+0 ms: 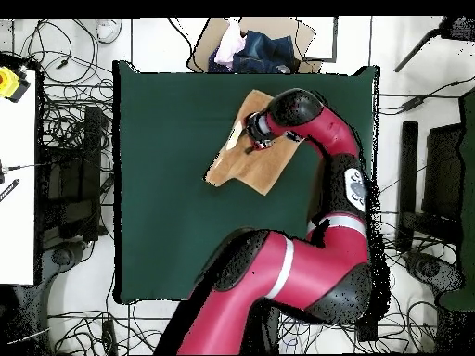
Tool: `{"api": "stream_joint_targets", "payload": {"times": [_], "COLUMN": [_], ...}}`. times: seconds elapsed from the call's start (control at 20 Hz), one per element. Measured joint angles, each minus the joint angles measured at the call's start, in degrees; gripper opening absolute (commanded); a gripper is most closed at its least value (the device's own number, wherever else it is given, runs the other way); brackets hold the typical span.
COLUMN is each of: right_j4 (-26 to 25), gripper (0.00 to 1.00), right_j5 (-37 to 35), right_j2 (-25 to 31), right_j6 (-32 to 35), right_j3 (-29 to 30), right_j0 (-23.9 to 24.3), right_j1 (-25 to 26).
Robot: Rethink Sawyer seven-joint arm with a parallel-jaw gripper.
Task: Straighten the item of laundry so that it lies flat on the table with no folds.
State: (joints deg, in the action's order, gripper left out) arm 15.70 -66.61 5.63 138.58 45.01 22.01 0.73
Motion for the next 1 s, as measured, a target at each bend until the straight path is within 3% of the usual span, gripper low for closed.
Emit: {"api": "stream_joint_targets", "payload": {"times": [0.4,0.45,1.0], "right_j4": [1.72,1.62,1.67], "gripper": [1.0,0.0,0.0], "right_j5": [3.61,3.64,4.56], "right_j2": [0.0,-0.11,-1.29], "right_j6": [0.0,0.0,-0.01], "right_j3": [-0.09,-0.18,-0.52], "right_j0": [2.89,3.01,2.82], "right_j1": [-0.22,-0.22,-0.41]}}
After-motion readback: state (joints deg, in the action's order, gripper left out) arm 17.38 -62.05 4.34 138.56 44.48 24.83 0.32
